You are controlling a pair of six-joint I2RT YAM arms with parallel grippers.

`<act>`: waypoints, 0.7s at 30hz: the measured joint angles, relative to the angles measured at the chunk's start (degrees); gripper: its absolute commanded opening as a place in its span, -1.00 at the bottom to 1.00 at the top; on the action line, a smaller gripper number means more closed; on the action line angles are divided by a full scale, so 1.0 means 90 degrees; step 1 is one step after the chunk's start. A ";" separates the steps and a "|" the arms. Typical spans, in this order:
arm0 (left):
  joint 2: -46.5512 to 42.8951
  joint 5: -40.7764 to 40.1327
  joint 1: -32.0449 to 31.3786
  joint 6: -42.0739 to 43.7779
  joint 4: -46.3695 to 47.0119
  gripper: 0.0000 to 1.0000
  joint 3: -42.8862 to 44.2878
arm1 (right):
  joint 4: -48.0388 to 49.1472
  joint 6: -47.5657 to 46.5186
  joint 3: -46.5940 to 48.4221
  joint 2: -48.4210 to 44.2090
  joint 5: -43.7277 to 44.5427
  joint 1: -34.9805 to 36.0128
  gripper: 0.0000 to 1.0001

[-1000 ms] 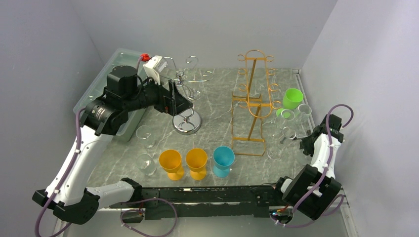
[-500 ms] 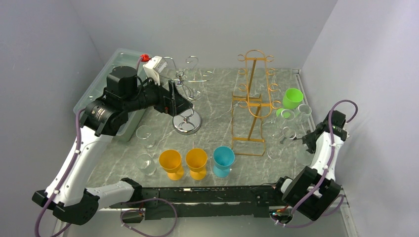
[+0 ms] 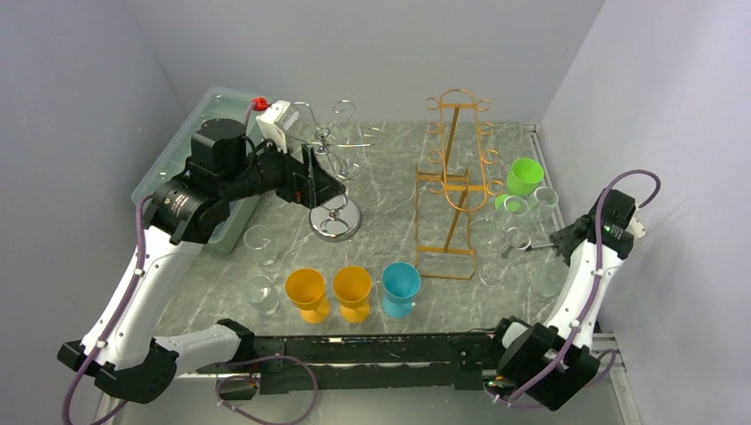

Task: Take the wine glass off the wine glass rack
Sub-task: Place the wine glass at the center of the board, then reset both arms

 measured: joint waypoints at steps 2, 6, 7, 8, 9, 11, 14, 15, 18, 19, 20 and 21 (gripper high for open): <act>0.0000 0.0000 -0.0002 0.0000 -0.0002 0.99 0.0000 | -0.0100 -0.0007 0.0138 -0.0080 -0.0002 0.0000 -0.04; 0.0000 0.0000 -0.0002 0.0000 -0.0002 0.99 0.0000 | -0.0308 -0.0017 0.0561 -0.0187 -0.0017 0.0000 0.05; 0.0000 -0.0002 -0.0002 0.0000 -0.0002 0.99 0.0000 | -0.0359 -0.0032 0.0721 -0.0206 -0.0036 0.0000 0.07; 0.0000 -0.0005 -0.0002 0.0000 -0.0005 0.99 0.0000 | -0.0389 -0.0034 0.0838 -0.0221 -0.0044 0.0000 0.11; 0.0000 -0.0017 0.0000 0.0000 -0.0005 0.99 0.0000 | -0.0437 -0.0046 0.1001 -0.0233 -0.0066 0.0000 0.14; 0.0000 -0.0034 -0.0002 0.0000 -0.0007 0.99 0.0000 | -0.0568 -0.0063 0.1401 -0.0236 -0.0114 0.0000 0.19; 0.0007 -0.0083 0.0000 0.0000 -0.0027 0.99 0.0000 | -0.0675 -0.0107 0.2106 -0.0228 -0.0255 0.0005 0.26; 0.0012 -0.0104 -0.0002 0.0000 -0.0029 0.99 0.0000 | -0.0690 -0.0112 0.2297 -0.0223 -0.0301 0.0017 0.28; 0.0034 -0.0238 -0.0002 -0.0002 -0.0049 0.99 0.0012 | -0.0724 -0.0117 0.2929 -0.0211 -0.0471 0.0126 0.34; 0.0041 -0.0270 0.0000 -0.0005 -0.0051 0.99 0.0024 | -0.0726 -0.0109 0.3060 -0.0211 -0.0534 0.0177 0.36; 0.0056 -0.0318 -0.0002 -0.0005 -0.0056 0.99 0.0046 | -0.0741 -0.0097 0.3203 -0.0202 -0.0568 0.0267 0.39; 0.0075 -0.0367 -0.0002 -0.0005 -0.0066 0.99 0.0085 | -0.0750 -0.0085 0.3351 -0.0182 -0.0588 0.0403 0.41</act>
